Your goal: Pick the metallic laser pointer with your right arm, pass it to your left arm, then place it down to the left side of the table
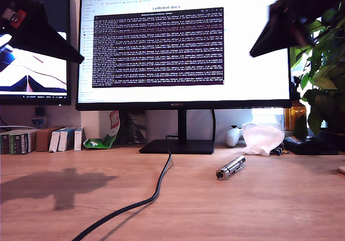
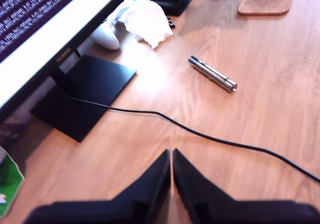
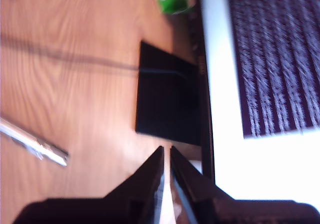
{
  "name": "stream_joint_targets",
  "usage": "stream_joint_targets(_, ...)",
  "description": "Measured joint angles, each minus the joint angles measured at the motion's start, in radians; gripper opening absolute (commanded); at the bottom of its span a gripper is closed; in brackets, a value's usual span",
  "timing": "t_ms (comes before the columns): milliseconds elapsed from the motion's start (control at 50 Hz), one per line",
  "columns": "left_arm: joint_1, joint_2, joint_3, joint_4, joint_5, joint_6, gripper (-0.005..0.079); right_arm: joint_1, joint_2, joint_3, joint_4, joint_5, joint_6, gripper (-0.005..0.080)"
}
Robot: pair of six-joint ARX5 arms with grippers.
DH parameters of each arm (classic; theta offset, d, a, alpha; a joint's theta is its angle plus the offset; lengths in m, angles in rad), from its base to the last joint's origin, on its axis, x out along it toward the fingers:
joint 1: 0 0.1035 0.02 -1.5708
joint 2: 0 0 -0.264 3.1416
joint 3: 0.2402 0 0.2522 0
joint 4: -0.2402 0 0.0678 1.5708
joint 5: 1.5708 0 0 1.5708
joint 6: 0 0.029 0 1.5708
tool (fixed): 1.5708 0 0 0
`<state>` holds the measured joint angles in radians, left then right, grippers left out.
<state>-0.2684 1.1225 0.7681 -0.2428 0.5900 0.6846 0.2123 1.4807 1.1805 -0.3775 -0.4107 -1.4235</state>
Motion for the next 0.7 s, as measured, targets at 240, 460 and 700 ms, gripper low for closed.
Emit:
stream_joint_targets(240, 0.000, 0.000, 0.000, 0.052, 0.000, 0.000, -0.0023, 0.106, 0.103, 0.003, -0.138, 0.087, -0.210, -0.0011)
stream_joint_targets(460, 0.000, 0.000, 0.000, 0.054, 0.001, 0.000, -0.0024, 0.171, 0.154, 0.003, -0.204, 0.131, -0.310, -0.0011)
stream_joint_targets(700, 0.000, 0.000, 0.000, 0.051, 0.001, 0.000, -0.0023, 0.196, 0.208, 0.003, -0.245, 0.138, -0.359, 0.0045)
